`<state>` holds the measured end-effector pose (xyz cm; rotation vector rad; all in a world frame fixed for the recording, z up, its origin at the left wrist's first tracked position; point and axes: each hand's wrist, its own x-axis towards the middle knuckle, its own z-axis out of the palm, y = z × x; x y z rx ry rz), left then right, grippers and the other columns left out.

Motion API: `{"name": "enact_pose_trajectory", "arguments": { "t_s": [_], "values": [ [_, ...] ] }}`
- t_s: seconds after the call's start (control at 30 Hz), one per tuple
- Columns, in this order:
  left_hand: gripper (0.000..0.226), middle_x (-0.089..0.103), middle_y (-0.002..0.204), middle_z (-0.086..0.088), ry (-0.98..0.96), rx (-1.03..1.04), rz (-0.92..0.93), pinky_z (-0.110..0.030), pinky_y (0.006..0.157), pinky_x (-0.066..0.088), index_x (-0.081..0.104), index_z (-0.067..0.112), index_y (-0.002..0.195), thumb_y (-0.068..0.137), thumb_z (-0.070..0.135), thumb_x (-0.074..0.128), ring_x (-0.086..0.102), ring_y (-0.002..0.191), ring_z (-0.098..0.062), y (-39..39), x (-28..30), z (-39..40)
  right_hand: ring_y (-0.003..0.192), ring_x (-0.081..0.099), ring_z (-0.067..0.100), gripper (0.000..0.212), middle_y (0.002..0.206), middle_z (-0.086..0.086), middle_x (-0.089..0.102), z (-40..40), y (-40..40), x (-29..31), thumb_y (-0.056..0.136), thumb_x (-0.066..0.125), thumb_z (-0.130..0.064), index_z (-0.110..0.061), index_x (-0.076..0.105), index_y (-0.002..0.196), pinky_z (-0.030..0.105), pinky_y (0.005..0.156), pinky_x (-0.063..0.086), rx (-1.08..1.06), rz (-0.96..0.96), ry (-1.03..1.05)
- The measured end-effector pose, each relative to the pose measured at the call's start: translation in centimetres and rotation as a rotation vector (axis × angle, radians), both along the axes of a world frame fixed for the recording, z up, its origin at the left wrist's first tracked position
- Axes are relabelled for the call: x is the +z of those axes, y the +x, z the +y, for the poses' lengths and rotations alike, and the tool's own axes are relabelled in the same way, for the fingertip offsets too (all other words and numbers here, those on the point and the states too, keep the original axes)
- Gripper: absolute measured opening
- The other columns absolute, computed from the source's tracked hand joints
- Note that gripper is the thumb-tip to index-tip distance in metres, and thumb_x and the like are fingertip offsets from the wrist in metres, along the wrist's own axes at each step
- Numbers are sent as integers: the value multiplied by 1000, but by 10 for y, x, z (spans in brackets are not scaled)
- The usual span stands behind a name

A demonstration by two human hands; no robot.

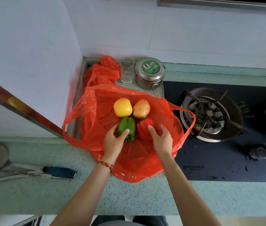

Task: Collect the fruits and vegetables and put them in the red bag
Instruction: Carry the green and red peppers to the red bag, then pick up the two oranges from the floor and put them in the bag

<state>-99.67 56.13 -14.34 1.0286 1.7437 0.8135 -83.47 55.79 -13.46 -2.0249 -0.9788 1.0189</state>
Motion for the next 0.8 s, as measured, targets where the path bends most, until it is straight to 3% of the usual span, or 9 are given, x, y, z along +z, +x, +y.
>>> {"name": "enact_pose_trajectory", "arguments": {
  "t_s": [0.1,0.2,0.4,0.5,0.63,0.8],
  "values": [
    [58,54,132,-10,54,-22,53,-39,105,39,49,10,129,79,35,67,49,123,-23,-2,7,-9,130,40,21,63,141,6,43,-11,-1,8,85,57,-46,-14,41,136,32,105,33,51,-83,76],
    [57,51,134,-12,186,-109,166,-28,103,31,48,6,129,81,29,67,44,126,-24,-3,14,-18,132,37,18,57,143,4,40,-26,-1,15,89,52,-43,-14,41,136,31,103,34,116,-217,150],
    [65,51,133,-19,382,-429,321,-30,103,34,49,3,128,79,43,61,45,125,-30,-4,20,-34,134,35,22,54,144,5,42,-70,10,12,90,50,-43,-13,44,134,40,104,37,161,-515,197],
    [68,53,131,-19,464,-612,455,-37,103,37,50,2,127,79,50,46,48,123,-33,3,14,-42,134,35,28,55,143,11,44,-101,26,5,90,49,-44,-10,46,133,46,107,35,92,-599,164],
    [63,53,133,-17,514,-840,545,-45,103,41,50,5,128,83,48,41,48,123,-34,25,8,-55,139,26,23,56,148,7,36,-146,43,-1,91,48,-42,-12,41,137,39,111,25,-33,-646,39],
    [59,59,125,-18,582,-1106,578,-48,96,45,55,2,122,82,44,42,55,116,-37,66,10,-75,134,35,30,52,143,12,43,-205,59,-5,90,53,-38,-10,45,133,43,108,31,-211,-665,-19]
  ]
}}
